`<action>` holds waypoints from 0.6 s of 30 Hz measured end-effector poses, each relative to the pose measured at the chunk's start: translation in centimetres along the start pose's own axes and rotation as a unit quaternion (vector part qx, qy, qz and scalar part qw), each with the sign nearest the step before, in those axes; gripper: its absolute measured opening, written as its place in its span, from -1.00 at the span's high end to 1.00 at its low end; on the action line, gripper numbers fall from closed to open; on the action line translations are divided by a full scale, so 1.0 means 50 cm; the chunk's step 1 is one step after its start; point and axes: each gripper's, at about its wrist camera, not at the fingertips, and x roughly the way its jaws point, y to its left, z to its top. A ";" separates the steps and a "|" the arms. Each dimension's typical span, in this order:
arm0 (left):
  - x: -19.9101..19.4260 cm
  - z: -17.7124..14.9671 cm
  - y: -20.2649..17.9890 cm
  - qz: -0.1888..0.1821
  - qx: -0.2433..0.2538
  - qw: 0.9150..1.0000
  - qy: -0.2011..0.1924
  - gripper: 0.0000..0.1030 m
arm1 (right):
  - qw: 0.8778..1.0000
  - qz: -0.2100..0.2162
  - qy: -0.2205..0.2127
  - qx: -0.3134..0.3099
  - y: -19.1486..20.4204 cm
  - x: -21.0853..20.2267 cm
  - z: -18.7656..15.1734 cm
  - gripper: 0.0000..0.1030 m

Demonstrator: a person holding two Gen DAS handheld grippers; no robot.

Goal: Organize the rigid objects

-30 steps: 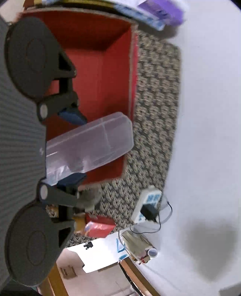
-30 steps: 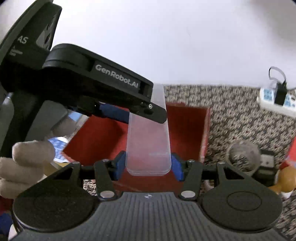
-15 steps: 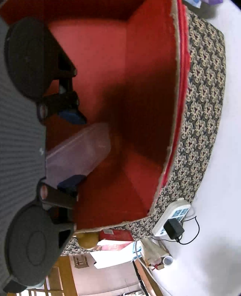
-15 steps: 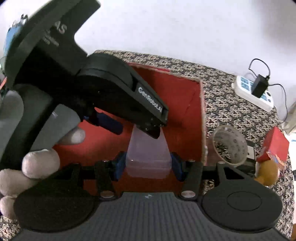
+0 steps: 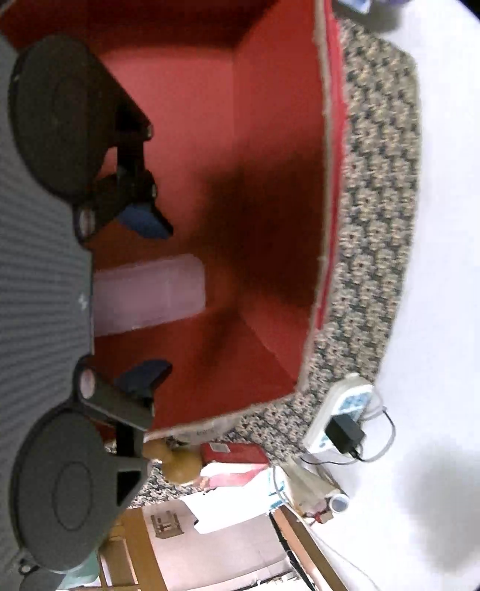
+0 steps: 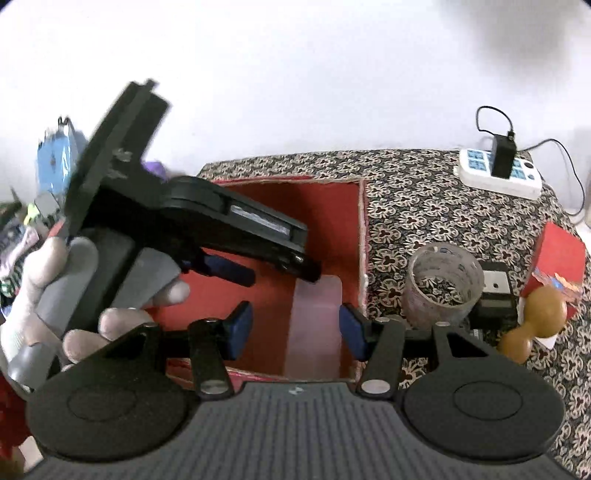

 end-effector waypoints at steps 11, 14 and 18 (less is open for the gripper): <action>-0.147 -0.121 -0.118 0.171 0.135 0.965 -0.147 -0.86 | 0.998 -0.036 -0.046 0.009 0.008 -0.069 -0.041 0.27; -0.158 -0.135 -0.126 0.192 0.136 0.960 -0.151 -0.86 | 0.998 -0.038 -0.048 0.007 0.011 -0.075 -0.046 0.26; -0.172 -0.152 -0.127 0.224 0.128 0.953 -0.158 -0.86 | 0.998 -0.024 -0.050 0.006 0.013 -0.085 -0.049 0.26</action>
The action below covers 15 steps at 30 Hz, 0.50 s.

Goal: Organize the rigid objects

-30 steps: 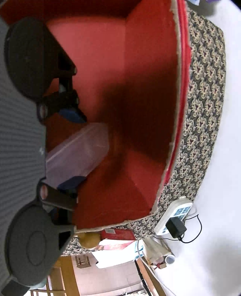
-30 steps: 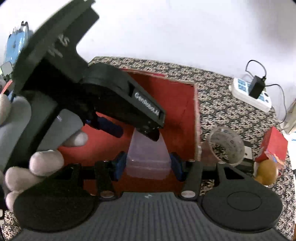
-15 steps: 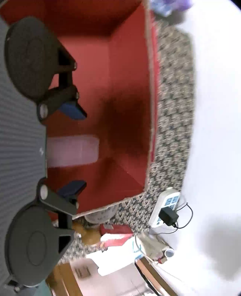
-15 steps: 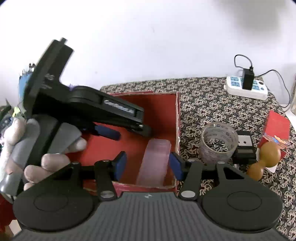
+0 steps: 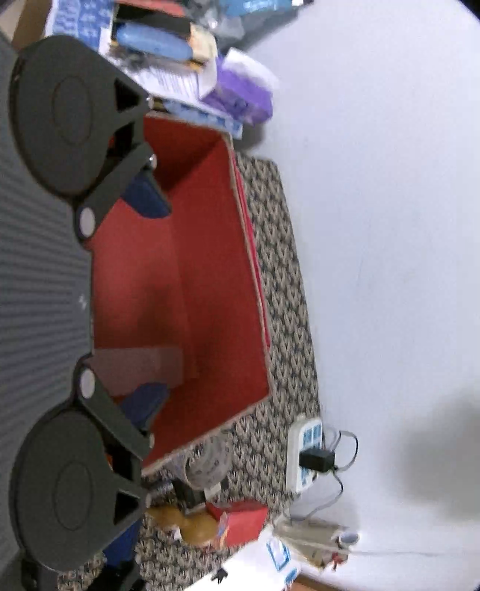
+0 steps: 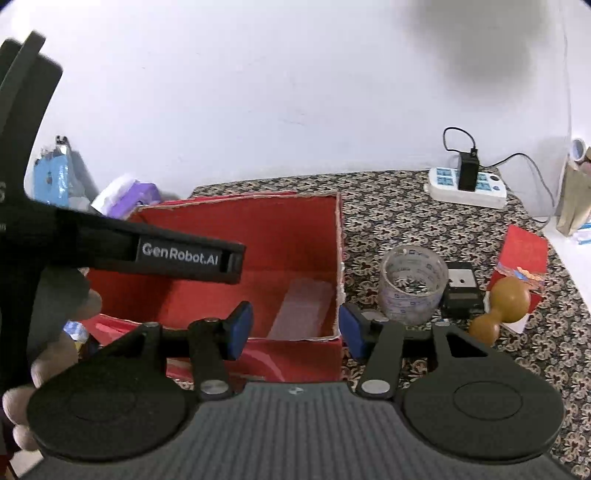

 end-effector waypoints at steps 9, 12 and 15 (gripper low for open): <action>-0.053 -0.021 0.004 0.079 -0.031 0.996 -0.015 -0.89 | 1.000 0.020 0.014 -0.011 0.001 0.008 0.004 0.25; -0.064 -0.031 0.006 0.088 -0.045 0.995 -0.014 -0.90 | 0.999 0.026 0.026 -0.010 -0.001 0.014 0.005 0.25; -0.073 -0.042 0.011 0.099 -0.061 0.993 -0.012 -0.90 | 0.999 0.022 0.029 -0.010 -0.001 0.016 0.005 0.25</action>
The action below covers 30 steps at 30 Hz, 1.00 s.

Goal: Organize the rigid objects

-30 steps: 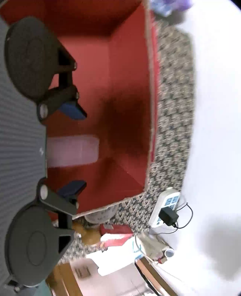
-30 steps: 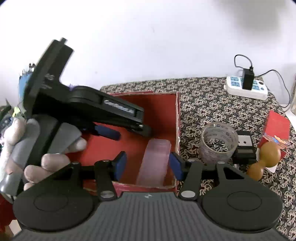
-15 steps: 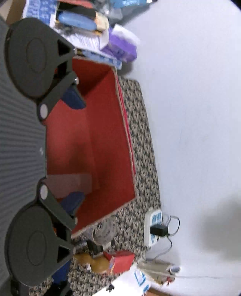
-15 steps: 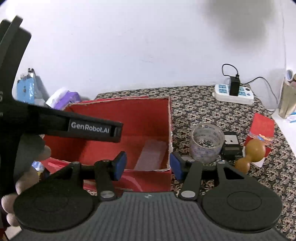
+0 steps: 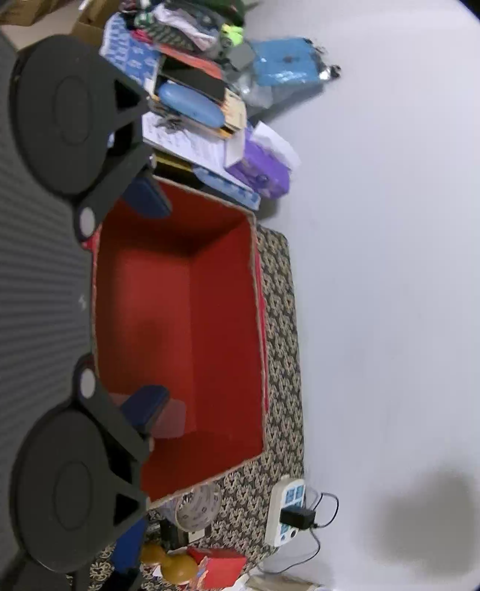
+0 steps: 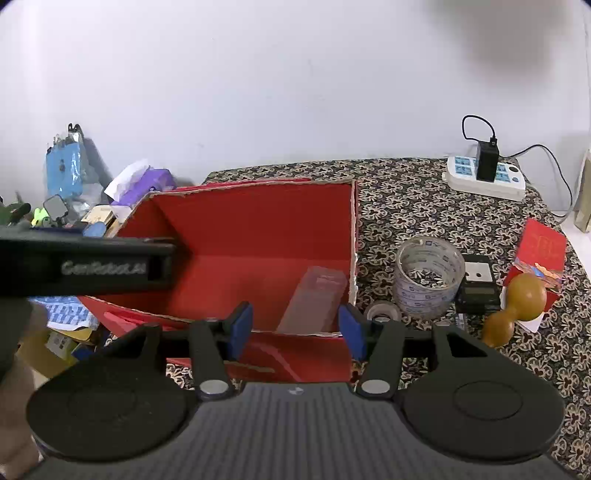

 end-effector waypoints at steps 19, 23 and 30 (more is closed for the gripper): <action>-0.047 -0.055 0.024 0.019 -0.035 0.999 0.017 -0.99 | 0.999 0.027 0.016 0.007 0.003 -0.001 -0.011 0.24; -0.057 -0.066 0.020 0.035 -0.036 0.999 0.017 -0.99 | 0.999 0.036 0.019 -0.002 0.003 -0.008 -0.017 0.24; -0.067 -0.092 0.022 0.037 -0.049 0.997 0.037 -0.99 | 0.998 0.054 0.033 0.009 -0.016 -0.015 -0.033 0.24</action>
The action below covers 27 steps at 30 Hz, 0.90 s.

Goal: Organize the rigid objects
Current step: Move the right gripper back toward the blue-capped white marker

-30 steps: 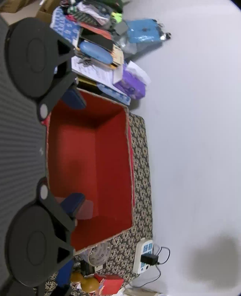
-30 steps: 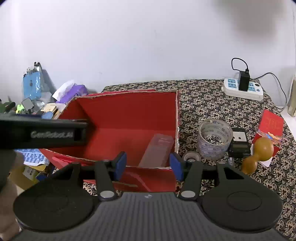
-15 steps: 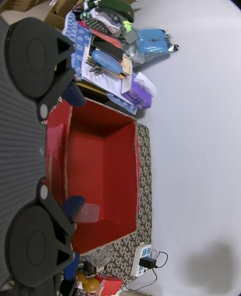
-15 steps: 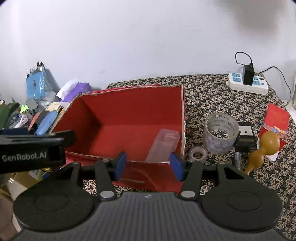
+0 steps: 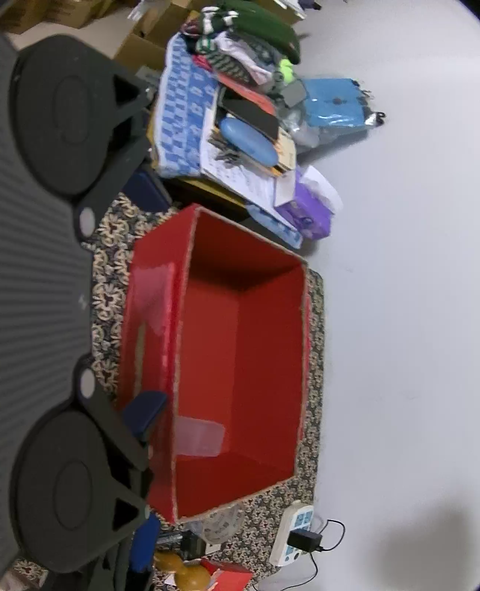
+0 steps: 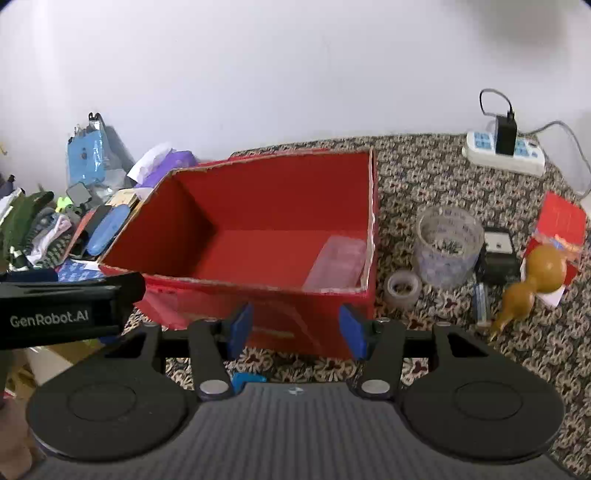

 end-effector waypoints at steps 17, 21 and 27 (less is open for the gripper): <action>-0.008 -0.144 0.001 -0.050 -0.016 0.996 0.069 -0.99 | 0.994 0.057 0.072 0.064 -0.099 -0.031 -0.121 0.24; -0.008 -0.174 -0.007 -0.064 -0.014 0.994 0.089 -0.99 | 0.993 0.060 0.083 0.054 -0.103 -0.043 -0.146 0.24; -0.033 -0.233 -0.027 -0.102 0.008 0.990 0.093 -0.99 | 0.993 0.068 0.082 0.051 -0.129 -0.060 -0.186 0.24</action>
